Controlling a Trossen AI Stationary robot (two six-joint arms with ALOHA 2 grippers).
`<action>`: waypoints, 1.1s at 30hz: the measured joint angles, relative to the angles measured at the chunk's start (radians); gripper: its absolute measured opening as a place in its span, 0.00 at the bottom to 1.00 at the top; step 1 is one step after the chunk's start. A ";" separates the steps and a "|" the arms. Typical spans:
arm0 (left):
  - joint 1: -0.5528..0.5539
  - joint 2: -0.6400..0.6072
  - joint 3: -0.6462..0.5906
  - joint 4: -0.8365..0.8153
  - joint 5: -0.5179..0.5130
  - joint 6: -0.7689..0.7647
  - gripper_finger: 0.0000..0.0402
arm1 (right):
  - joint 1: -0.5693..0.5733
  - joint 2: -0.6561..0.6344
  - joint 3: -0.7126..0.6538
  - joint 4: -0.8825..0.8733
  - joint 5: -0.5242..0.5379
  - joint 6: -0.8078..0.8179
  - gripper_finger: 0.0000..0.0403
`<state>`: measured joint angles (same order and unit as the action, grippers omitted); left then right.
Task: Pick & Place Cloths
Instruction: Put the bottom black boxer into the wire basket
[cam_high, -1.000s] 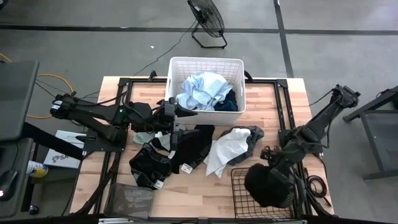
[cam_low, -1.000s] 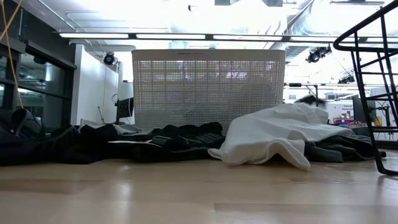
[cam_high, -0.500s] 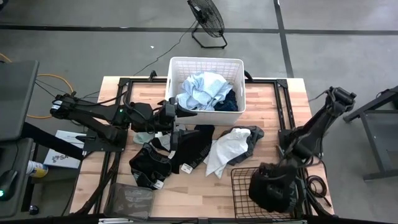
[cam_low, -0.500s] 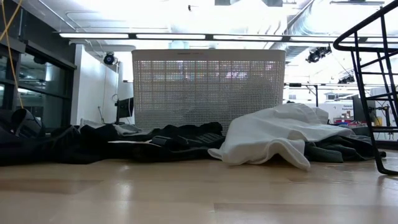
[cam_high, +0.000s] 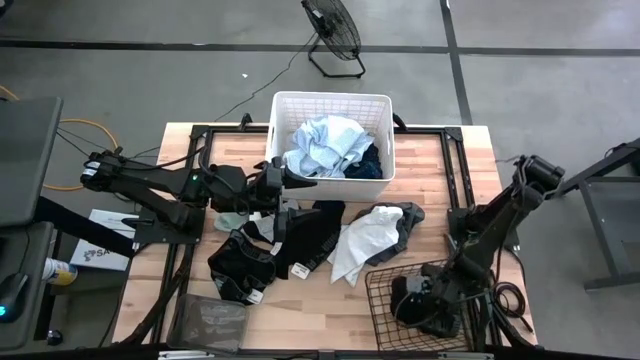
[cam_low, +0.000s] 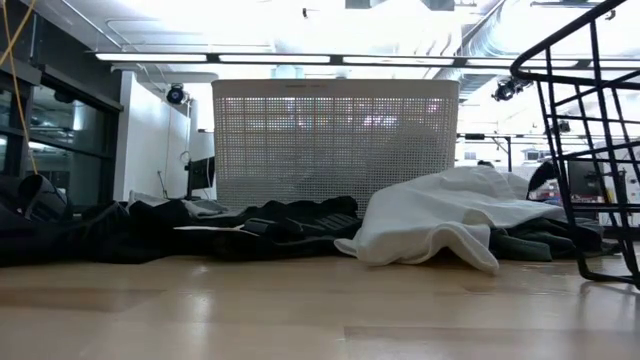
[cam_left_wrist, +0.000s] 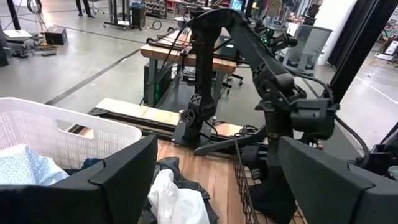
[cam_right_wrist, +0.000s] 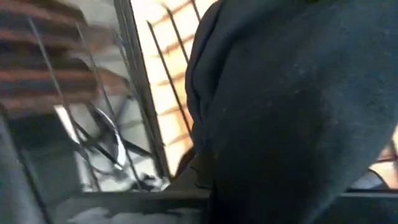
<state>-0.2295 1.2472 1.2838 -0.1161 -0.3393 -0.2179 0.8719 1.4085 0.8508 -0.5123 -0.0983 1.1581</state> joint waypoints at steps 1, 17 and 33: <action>0.000 0.000 0.000 0.000 0.000 0.000 0.82 | 0.000 0.012 0.016 -0.030 -0.008 -0.033 0.01; 0.000 0.000 0.000 -0.022 -0.001 -0.033 0.82 | -0.001 0.038 0.060 -0.117 -0.076 -0.219 0.12; 0.000 0.000 0.000 -0.021 -0.001 -0.049 0.82 | -0.084 -0.016 0.060 -0.043 -0.439 -0.024 0.63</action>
<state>-0.2295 1.2476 1.2835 -0.1375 -0.3405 -0.2672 0.7877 1.3924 0.9104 -0.5555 -0.5372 1.1340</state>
